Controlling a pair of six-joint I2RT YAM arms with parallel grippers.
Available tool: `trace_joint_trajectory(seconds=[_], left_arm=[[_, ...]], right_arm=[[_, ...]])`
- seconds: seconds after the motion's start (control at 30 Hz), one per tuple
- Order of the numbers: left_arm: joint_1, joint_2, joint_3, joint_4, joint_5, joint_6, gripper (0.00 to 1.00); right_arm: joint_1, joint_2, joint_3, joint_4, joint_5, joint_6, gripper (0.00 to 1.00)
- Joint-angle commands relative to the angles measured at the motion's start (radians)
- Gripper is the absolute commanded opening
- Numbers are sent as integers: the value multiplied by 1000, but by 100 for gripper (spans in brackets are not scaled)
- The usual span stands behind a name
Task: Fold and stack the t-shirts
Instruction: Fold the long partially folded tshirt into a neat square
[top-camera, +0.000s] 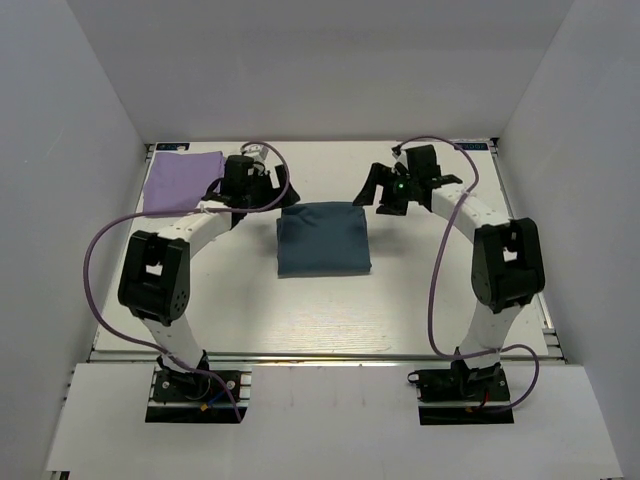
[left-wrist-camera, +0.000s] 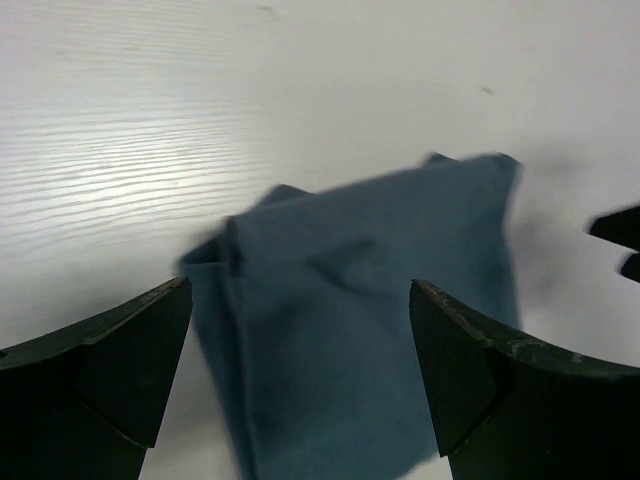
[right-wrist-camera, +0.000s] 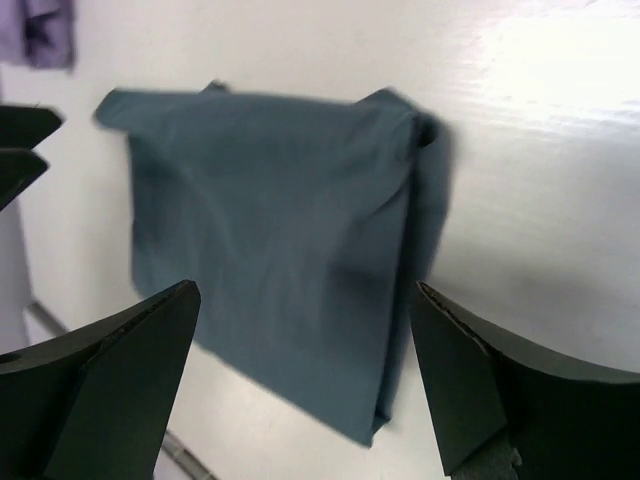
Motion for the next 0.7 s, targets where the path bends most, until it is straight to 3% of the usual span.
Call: trace_joint_trajectory(seconds=[0.0, 0.1, 0.3, 0.53, 0.67], left_arm=[[-28, -78, -39, 150, 283, 39, 100], [-28, -20, -9, 195, 385, 28, 100], [-28, 121, 60, 154, 436, 48, 100], [-1, 267, 146, 128, 373, 48, 100], [9, 350, 185, 108, 371, 48, 100]], right_arm=[[12, -90, -66, 188, -121, 21, 90], [16, -69, -66, 205, -176, 38, 90], [24, 24, -17, 292, -246, 82, 90], [18, 219, 91, 320, -270, 119, 90], [15, 313, 124, 316, -173, 127, 90]])
